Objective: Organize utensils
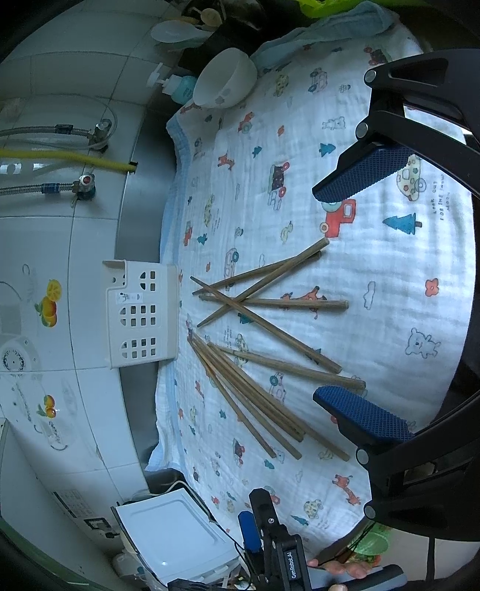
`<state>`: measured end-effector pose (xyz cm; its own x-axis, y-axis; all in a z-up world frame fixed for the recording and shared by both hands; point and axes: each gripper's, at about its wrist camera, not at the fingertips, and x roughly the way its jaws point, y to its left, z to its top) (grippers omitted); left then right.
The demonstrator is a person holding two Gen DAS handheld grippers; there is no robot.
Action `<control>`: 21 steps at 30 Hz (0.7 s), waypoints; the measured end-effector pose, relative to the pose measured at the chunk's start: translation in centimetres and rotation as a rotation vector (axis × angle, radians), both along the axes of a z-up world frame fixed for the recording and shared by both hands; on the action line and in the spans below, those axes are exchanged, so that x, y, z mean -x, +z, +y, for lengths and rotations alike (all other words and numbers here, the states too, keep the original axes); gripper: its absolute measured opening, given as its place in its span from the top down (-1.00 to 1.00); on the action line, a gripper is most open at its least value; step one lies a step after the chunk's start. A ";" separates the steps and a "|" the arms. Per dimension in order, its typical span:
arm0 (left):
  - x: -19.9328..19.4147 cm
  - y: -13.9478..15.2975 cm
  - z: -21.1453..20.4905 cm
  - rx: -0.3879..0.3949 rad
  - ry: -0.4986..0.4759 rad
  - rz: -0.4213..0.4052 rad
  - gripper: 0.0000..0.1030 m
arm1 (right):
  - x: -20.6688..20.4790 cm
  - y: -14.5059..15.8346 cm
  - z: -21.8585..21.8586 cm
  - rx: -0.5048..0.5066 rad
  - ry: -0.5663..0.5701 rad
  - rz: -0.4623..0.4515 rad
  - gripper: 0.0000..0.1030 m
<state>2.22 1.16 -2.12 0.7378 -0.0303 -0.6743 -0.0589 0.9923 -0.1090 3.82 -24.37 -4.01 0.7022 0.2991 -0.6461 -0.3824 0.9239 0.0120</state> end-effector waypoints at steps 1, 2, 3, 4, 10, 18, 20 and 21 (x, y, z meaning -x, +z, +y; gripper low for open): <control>-0.1 0.0 0.0 0.002 -0.002 0.000 -0.64 | 0.0 -0.1 0.1 -0.001 0.001 0.000 -0.86; -0.1 0.0 0.0 0.002 -0.005 0.000 -0.64 | -0.1 -0.1 0.2 -0.003 0.002 0.000 -0.86; -0.1 0.0 0.0 -0.003 -0.005 0.000 -0.64 | -0.2 -0.2 0.3 -0.004 0.003 0.001 -0.86; -0.2 0.0 -0.1 -0.013 -0.006 0.001 -0.64 | -0.2 -0.2 0.4 -0.005 0.003 0.003 -0.85; -0.5 0.2 -0.2 -0.036 -0.018 0.001 -0.37 | -0.6 -0.7 0.8 -0.013 0.003 0.028 -0.46; -1.1 -0.2 0.5 -0.044 -0.019 0.013 -0.30 | -1.3 -1.5 1.5 -0.040 -0.006 0.055 -0.16; -1.1 -0.5 0.8 -0.041 -0.017 0.016 -0.31 | -1.5 -1.7 1.9 -0.052 -0.008 0.064 -0.03; -1.2 -0.6 0.9 -0.038 -0.017 0.019 -0.30 | -1.7 -1.8 2.1 -0.055 -0.010 0.069 0.03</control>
<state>3.40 2.11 -2.74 0.7246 -0.0163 -0.6890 -0.0439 0.9966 -0.0698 5.48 -22.25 -5.77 0.6599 0.3285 -0.6757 -0.3700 0.9248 0.0883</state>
